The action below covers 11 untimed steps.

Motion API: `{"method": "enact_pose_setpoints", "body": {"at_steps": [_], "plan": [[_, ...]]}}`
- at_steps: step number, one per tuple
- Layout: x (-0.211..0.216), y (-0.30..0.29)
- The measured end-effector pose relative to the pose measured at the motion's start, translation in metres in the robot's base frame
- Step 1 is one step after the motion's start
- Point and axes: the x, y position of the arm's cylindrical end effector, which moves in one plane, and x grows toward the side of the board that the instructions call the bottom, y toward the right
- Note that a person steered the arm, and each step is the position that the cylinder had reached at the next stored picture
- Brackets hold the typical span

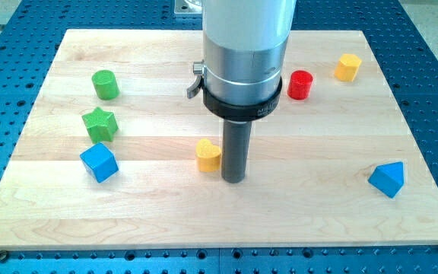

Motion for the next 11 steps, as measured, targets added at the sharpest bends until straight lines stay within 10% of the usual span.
{"method": "enact_pose_setpoints", "body": {"at_steps": [3,5,11], "plan": [[-0.160,0.172],[-0.214,0.169],[-0.166,-0.083]]}}
